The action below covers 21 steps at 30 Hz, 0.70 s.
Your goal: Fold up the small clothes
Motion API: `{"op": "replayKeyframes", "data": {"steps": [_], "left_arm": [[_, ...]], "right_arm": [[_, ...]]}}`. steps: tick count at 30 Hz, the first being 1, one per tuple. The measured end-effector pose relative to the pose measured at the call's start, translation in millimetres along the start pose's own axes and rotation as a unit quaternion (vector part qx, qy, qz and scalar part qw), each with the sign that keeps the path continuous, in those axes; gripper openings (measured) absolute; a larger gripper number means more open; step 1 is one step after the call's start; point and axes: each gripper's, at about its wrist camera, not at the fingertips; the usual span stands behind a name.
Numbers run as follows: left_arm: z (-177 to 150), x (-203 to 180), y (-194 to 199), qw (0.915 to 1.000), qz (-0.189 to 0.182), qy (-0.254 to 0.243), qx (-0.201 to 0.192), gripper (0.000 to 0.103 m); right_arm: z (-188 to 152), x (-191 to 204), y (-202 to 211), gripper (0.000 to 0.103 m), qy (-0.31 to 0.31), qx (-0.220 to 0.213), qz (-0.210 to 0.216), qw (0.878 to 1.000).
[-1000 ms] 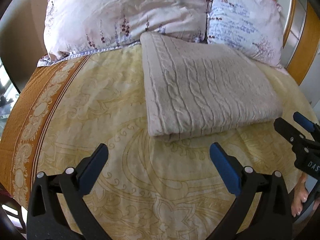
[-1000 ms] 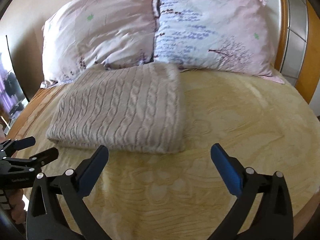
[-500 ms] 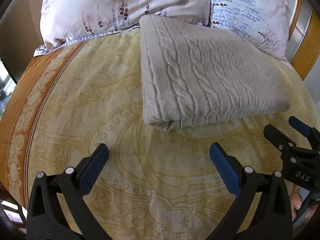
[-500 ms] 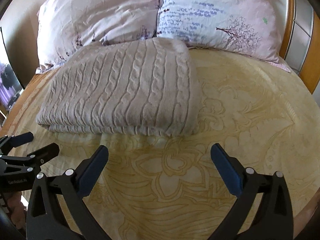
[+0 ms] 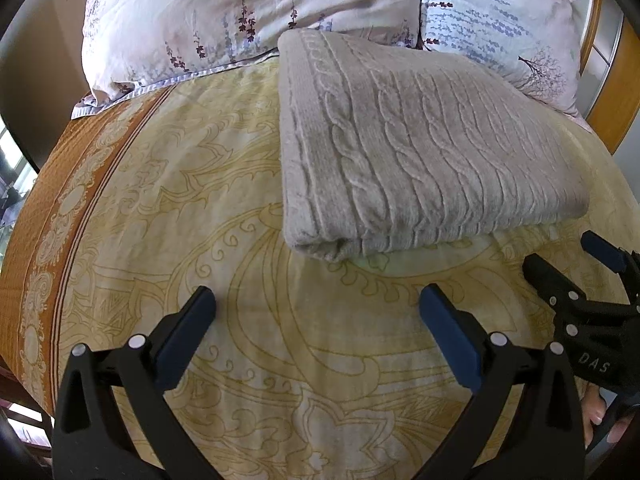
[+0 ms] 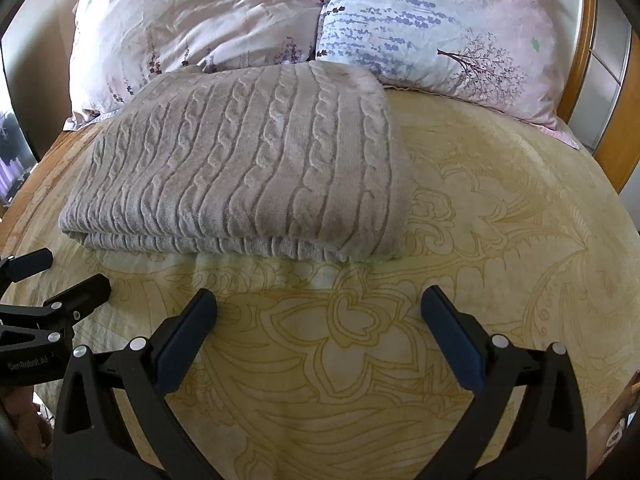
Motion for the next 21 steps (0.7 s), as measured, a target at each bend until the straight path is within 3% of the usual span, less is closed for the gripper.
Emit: {"op": "replayKeyframes", "data": {"steps": [21], "left_arm": [[-1.4,0.1,0.5,1.0,0.0,-0.001,-0.003,0.101]], "right_arm": [[0.4,-0.1,0.1,0.102,-0.002,0.0,-0.003,1.0]]}}
Point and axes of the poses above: each gripper's, at about its wrist camera, not at the fingertips, and y roughly against the way its jaws point, x to its left, z to its top, and after that the axes turned 11 degrees about y, right-handed
